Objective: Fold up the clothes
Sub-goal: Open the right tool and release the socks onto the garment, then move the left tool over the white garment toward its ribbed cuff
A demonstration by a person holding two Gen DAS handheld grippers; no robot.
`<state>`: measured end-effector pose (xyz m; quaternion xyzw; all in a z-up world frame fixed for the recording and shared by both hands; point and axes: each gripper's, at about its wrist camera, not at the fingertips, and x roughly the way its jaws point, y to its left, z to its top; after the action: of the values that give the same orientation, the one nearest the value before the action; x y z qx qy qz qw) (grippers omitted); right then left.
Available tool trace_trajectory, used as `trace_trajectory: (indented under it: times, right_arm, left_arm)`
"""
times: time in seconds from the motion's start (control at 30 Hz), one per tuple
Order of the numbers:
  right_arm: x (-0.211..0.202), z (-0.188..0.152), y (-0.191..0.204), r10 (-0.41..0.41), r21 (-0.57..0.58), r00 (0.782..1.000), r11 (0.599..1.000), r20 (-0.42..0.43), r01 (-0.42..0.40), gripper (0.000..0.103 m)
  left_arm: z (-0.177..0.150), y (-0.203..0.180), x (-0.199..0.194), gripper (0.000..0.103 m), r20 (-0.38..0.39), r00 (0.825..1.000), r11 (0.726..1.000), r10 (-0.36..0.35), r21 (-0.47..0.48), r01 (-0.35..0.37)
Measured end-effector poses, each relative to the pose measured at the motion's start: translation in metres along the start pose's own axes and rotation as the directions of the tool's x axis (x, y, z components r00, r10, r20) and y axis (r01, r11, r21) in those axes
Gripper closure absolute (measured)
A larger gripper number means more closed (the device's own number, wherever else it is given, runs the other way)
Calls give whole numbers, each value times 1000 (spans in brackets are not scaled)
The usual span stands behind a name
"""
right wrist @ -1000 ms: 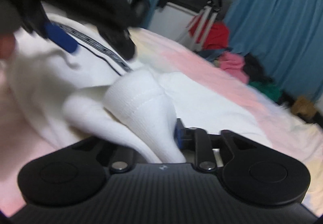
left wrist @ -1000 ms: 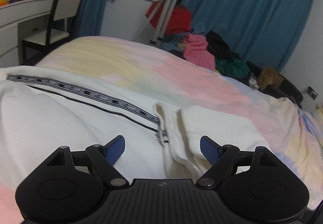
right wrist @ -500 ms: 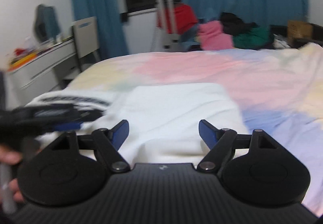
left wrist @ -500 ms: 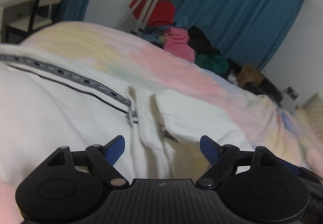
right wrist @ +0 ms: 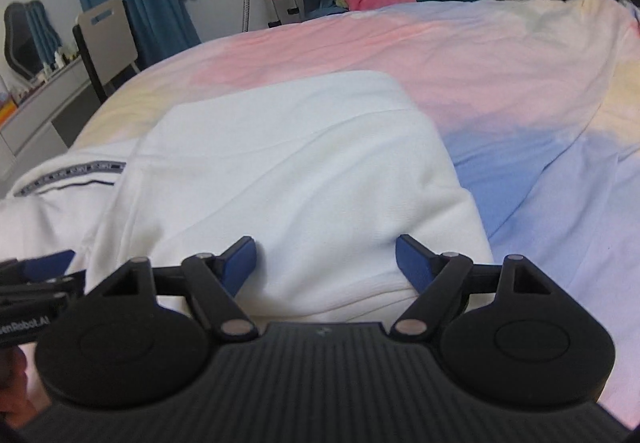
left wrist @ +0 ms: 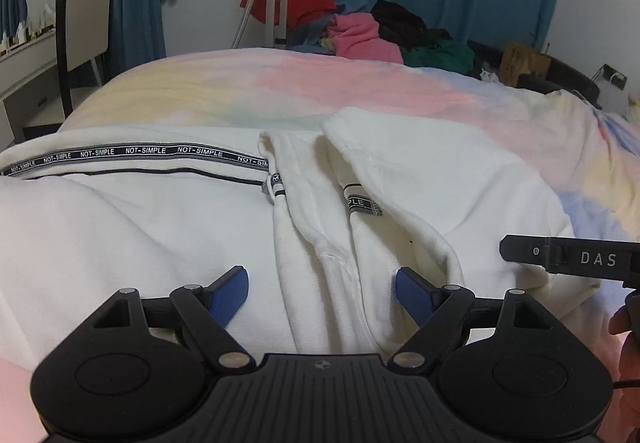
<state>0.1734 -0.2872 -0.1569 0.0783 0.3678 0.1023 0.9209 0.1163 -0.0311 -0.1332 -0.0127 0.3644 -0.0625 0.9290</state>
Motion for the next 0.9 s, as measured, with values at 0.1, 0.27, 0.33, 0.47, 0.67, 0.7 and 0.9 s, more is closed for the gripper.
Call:
trace_trajectory:
  times: [0.1,0.27,0.33,0.47,0.67,0.7,0.9]
  right_arm:
    - [5,7,-3,2,-2,1000,1000,-1,-2,23]
    - [0,6,-1,-5,-8,1000,1000,-1,5,23]
    - [-2,6,-1,-6,-8,1000,1000,0,6,23]
    - [-4,6,-5,5,17,1000,1000,10,-5,25]
    - [-6,6,-3,-2,42,999,999,36,1,25]
    - [-7,6,-2,-4,43,999,999,43,2,25]
    - [-17,8,-5,-31,61,992,998,122,24,25]
  left_arm:
    - [0,5,-4,20,13,1000,999,-13,-35,13]
    - [6,22,-32,19,42,999,997,16,-71,-13]
    - [9,38,-50,14,39,998,994,49,-97,-45]
    - [14,92,-74,14,-22,991,965,128,-229,-130]
    - [9,181,-86,14,-97,985,887,144,-429,-172]
    - [6,192,-85,14,-89,990,868,108,-476,-138]
    - [-1,222,-88,14,0,999,772,35,-635,-27]
